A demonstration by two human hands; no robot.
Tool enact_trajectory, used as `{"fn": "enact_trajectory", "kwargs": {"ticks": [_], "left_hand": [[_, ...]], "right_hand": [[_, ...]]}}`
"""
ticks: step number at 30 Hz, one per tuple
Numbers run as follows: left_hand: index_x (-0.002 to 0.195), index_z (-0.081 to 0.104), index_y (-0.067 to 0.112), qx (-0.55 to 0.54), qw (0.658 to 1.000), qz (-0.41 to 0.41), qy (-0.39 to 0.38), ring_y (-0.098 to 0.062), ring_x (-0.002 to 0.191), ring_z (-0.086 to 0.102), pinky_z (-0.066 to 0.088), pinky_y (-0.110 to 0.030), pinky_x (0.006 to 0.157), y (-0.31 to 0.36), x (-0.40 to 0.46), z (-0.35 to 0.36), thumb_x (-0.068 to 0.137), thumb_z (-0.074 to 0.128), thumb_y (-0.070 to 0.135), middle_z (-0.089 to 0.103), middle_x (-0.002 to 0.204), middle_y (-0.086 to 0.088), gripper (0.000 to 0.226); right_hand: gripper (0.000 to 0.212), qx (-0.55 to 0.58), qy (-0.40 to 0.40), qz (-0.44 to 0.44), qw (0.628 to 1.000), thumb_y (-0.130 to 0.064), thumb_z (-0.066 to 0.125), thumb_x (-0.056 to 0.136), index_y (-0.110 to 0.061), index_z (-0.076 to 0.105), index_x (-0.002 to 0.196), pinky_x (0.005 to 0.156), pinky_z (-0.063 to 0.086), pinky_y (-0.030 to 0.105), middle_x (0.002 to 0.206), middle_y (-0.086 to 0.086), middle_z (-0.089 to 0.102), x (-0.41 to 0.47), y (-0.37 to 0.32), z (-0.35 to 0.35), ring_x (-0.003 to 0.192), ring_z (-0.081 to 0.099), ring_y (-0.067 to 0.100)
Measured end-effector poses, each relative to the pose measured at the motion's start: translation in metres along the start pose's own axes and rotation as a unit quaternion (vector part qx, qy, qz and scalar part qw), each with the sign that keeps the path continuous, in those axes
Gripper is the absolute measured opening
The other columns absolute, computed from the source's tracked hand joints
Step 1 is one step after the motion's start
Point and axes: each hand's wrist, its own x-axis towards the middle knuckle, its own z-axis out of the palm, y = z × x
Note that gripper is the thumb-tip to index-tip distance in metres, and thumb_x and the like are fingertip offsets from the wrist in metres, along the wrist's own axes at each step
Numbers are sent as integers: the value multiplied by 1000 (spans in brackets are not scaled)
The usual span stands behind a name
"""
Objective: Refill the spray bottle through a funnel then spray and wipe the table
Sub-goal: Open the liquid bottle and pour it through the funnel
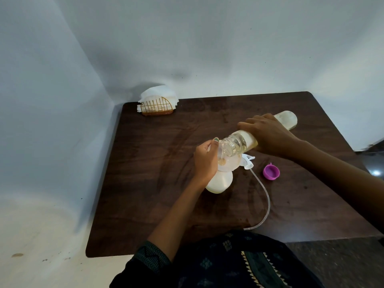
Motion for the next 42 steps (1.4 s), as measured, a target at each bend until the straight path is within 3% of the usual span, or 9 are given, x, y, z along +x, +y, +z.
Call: {"fn": "enact_trajectory", "kwargs": {"ticks": [9,15,20,26,31,39,42], "left_hand": [[72,60,-3,0,1000,7,-1,-16,63,46,34,-30,59,1,1,0,96,47,25,52,63,-6,38],[59,52,17,-2,1000,8,-4,-9,57,43,33,-26,55,2,0,0,96,47,24,48,56,3,39],[59,52,14,-10,1000,1,-2,-12,58,42,33,-29,57,4,1,1,96,47,23,47,57,1,38],[72,60,-2,-10,1000,7,-4,-20,65,47,35,-32,60,0,2,0,95,48,26,52,64,-8,38],[60,54,16,-6,1000,5,-2,-15,62,46,35,-30,58,1,3,1,96,48,24,50,59,0,37],[68,57,6,-6,1000,8,0,-18,65,47,35,-32,61,0,3,1,96,48,23,51,61,-3,34],[59,52,11,-7,1000,7,1,-12,58,43,33,-28,56,2,1,1,96,48,22,47,57,0,38]], "right_hand": [[46,0,1,-1,1000,-26,78,66,-18,56,106,83,38,44,98,5,66,1,1,-1,93,60,30],[46,-4,-1,-4,1000,-28,77,67,-18,56,106,82,38,43,98,4,65,1,2,0,92,60,29],[44,-5,16,-8,1000,-28,78,66,-18,56,103,76,37,40,92,3,65,1,3,1,86,60,29],[45,-6,21,-12,1000,-26,79,65,-17,56,103,76,38,40,91,4,65,2,4,2,85,61,30],[46,-6,19,-11,1000,-27,79,65,-16,57,104,77,38,41,92,5,66,2,3,1,87,61,30],[48,-6,10,-8,1000,-29,79,66,-17,57,107,79,38,42,97,5,66,2,2,1,90,61,30],[48,-8,11,-10,1000,-29,79,66,-17,57,107,79,38,42,97,5,66,2,2,0,90,61,30]]}}
